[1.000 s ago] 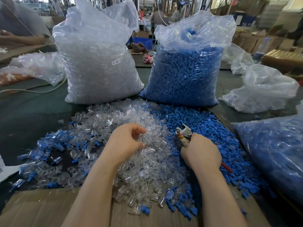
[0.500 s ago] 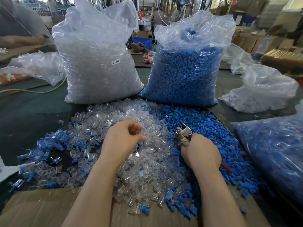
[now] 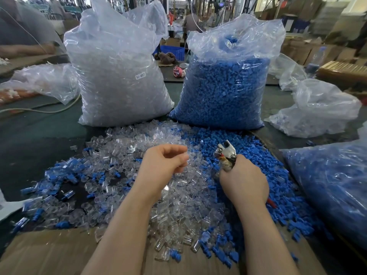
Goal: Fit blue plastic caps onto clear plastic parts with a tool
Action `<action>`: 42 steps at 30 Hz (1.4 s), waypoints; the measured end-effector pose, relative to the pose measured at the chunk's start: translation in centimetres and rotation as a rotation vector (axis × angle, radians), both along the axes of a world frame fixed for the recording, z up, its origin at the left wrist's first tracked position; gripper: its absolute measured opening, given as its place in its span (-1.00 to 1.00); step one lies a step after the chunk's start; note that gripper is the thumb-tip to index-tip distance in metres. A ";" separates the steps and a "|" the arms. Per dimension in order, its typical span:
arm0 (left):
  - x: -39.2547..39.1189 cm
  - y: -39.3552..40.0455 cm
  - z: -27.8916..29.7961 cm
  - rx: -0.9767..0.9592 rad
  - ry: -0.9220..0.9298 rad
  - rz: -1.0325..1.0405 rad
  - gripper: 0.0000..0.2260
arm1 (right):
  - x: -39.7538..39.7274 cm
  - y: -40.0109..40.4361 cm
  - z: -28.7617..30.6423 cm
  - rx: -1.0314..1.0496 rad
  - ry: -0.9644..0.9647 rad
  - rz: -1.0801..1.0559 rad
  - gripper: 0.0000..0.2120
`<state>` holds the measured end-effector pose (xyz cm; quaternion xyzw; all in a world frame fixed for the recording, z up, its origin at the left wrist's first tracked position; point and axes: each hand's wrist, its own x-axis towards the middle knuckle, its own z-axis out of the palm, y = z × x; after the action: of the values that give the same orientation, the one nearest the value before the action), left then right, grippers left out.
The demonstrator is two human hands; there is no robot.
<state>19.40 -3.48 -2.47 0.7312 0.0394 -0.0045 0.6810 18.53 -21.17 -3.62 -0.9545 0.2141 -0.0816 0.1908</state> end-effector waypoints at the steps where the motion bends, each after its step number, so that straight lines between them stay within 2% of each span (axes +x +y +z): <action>1: 0.0 -0.1 -0.1 -0.018 0.013 -0.001 -0.85 | 0.0 0.0 -0.1 0.018 -0.012 0.004 -0.79; 12: -0.1 -0.8 0.1 -0.191 0.064 -0.011 -0.86 | 0.1 -0.1 -0.3 0.233 -0.182 0.098 -0.82; 23: -0.2 -1.7 -0.2 -0.116 0.013 0.092 -0.85 | -0.2 0.4 0.2 0.483 -0.336 0.281 -0.90; 27: -0.2 -1.9 -0.1 -0.145 -0.004 0.135 -0.91 | -0.2 0.5 0.1 0.552 -0.399 0.264 -0.92; 30: -0.3 -2.1 0.0 -0.161 -0.022 0.157 -0.93 | -0.2 0.5 0.2 0.599 -0.429 0.241 -0.86; 35: -0.5 -2.5 0.1 -0.145 -0.042 0.128 -0.95 | -0.3 1.0 0.2 0.642 -0.446 0.295 -0.82; 42: -0.8 -2.8 0.6 -0.051 -0.084 0.114 -0.92 | -0.3 1.2 0.2 0.558 -0.421 0.333 -0.84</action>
<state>18.63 -6.24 -1.90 0.7096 0.0524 0.0640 0.6997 18.21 -19.98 -3.44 -0.8500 0.0262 -0.1823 0.4936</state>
